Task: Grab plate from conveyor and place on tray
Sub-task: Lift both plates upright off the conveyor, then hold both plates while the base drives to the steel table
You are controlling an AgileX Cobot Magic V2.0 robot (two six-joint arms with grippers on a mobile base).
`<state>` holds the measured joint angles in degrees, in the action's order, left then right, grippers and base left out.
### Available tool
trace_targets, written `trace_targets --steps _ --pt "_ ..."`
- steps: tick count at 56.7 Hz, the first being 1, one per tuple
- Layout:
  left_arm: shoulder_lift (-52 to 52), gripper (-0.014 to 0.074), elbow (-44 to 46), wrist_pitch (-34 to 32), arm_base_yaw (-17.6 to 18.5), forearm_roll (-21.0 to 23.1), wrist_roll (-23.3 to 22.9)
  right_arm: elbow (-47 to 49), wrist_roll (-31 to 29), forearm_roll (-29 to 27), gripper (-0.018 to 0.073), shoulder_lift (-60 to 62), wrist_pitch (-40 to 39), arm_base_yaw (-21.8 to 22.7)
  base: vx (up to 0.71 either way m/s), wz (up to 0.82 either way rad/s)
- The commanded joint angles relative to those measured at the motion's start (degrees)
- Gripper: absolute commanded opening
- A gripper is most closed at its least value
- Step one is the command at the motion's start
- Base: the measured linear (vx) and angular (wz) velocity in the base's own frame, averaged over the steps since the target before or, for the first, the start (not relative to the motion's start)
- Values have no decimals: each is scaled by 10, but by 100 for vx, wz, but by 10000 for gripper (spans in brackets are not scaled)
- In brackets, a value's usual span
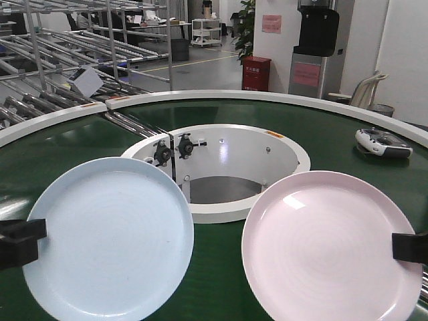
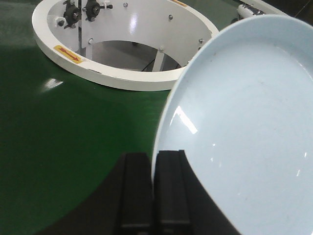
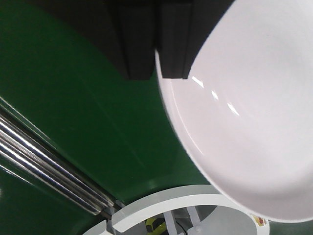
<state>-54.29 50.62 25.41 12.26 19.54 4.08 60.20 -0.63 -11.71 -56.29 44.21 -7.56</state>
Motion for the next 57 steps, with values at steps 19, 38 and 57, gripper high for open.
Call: trace_targets --steps 19,38,57 --pt "10 -6 18 -41 2 8 -1 18 -4 -5 -10 9 -44 1 -2 -10" --pt "10 -6 18 -41 2 8 -1 18 -4 -5 -10 9 -44 1 -10 -41" --pt "10 -6 18 -41 2 8 -1 18 -4 -5 -10 9 -43 1 -14 -53"
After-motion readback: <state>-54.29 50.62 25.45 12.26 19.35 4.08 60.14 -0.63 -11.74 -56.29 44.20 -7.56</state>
